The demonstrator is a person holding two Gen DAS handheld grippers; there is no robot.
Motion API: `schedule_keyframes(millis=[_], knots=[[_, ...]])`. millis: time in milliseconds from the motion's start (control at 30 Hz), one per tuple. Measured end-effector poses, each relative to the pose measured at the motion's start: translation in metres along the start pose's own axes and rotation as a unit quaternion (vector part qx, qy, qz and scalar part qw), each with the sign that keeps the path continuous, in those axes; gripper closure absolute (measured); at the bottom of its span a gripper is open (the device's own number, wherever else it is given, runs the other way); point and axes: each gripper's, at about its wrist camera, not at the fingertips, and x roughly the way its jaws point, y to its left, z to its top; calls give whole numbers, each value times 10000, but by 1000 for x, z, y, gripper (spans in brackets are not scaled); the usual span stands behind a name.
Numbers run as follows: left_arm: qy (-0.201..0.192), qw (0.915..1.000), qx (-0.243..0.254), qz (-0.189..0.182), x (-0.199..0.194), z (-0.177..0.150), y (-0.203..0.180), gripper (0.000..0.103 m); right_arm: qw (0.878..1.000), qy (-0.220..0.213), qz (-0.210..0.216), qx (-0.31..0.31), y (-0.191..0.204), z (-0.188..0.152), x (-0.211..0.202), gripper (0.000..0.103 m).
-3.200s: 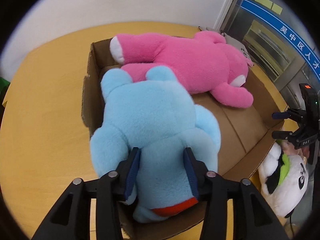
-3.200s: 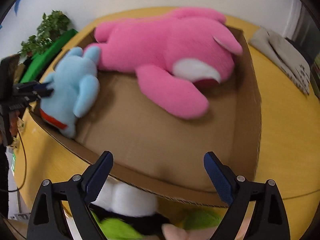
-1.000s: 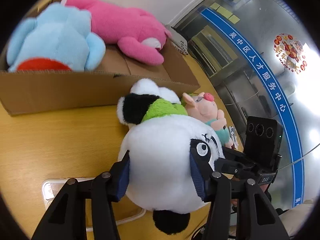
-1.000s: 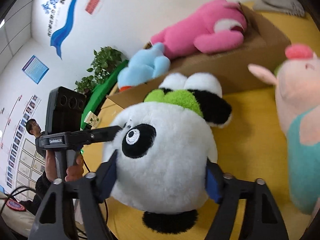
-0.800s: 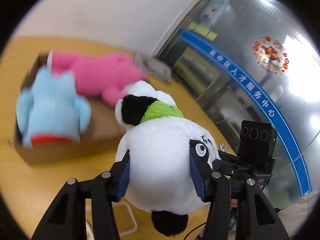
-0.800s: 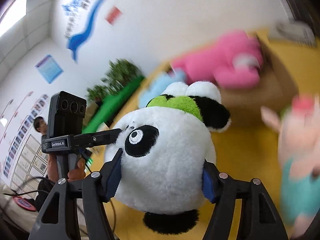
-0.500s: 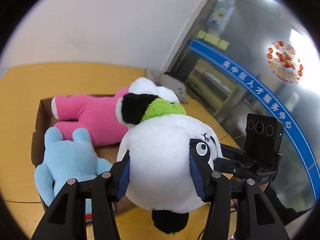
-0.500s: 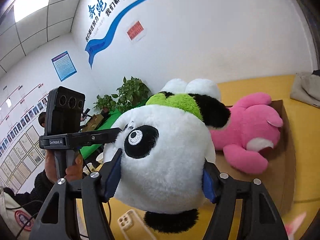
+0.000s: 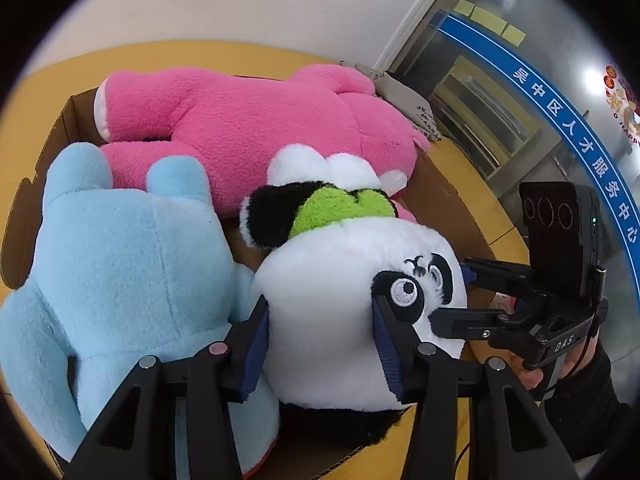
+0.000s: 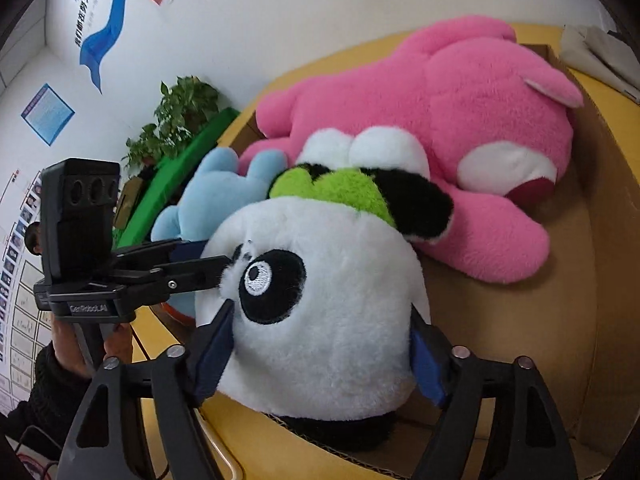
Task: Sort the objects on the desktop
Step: 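Lift the panda plush with both grippers and lower it into the box, then move both grippers to the pink pig plush and close on it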
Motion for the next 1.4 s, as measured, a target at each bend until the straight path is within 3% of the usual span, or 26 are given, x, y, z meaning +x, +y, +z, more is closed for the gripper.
schedule_keyframes(millis=[67, 133, 233, 300, 333, 367, 400, 500, 633, 700, 800, 867, 933, 1067, 1133, 1200, 1267, 1367, 1400], knots=[[1, 10000, -15, -43, -1, -2, 3, 55, 9998, 9, -110, -154, 3, 1, -6, 16], [-19, 10000, 0, -41, -3, -5, 3, 55, 9982, -262, -291, -447, 11, 1, -31, 16], [-37, 10000, 17, -24, -2, -2, 4, 55, 9967, -554, -226, -547, 13, 11, -58, 19], [-43, 10000, 22, -6, -1, -2, 4, 54, 9968, -453, -319, -570, 14, 17, -57, 34], [-47, 10000, 25, 3, -1, -3, 4, 54, 9973, -240, -409, -566, 12, 15, -41, 49], [-1, 9999, 58, 87, 1, -3, 3, 54, 9972, -2, -505, -559, 10, 13, -22, 53], [22, 9996, 141, 234, 1, -4, 2, 53, 9964, 236, -600, -552, 8, 10, -4, 52], [20, 9994, 95, 327, -9, -1, -2, 54, 9978, 191, -545, -339, 3, 12, 0, 52], [-292, 9975, 506, 394, -36, 9, -28, 56, 9964, 256, -702, -406, 5, 6, 1, 51], [-223, 9976, 553, 361, -29, 14, -35, 56, 9961, 257, -740, -409, 6, 5, 3, 51], [350, 9936, 700, 816, 18, 16, -30, 51, 9963, 237, -757, -328, 7, 3, 4, 48], [229, 9975, 396, 533, 18, 18, -16, 51, 9959, 216, -858, -210, 5, 0, -7, 37], [242, 9974, 434, 524, 15, 15, -14, 50, 9959, 55, -872, -229, 3, -7, -33, 26], [191, 9979, 368, 507, 13, 11, -12, 50, 9900, -169, -1394, 145, -25, -9, -68, 19], [172, 9982, 322, 483, 12, 11, -10, 50, 9856, 298, -1639, 284, -42, -19, -54, 27], [191, 9981, 313, 487, 10, 7, -10, 50, 9792, 405, -1987, -39, -34, -31, -45, 30], [187, 9979, 307, 536, 5, 2, -8, 49, 9811, 358, -1903, 54, -27, -37, -49, 25], [163, 9971, 133, 725, -11, -10, 0, 34, 9886, 147, -1496, -69, -5, -47, -61, 25], [110, 9973, 117, 716, -20, -17, 1, 36, 9890, -34, -1469, -186, 5, -51, -73, 23]])
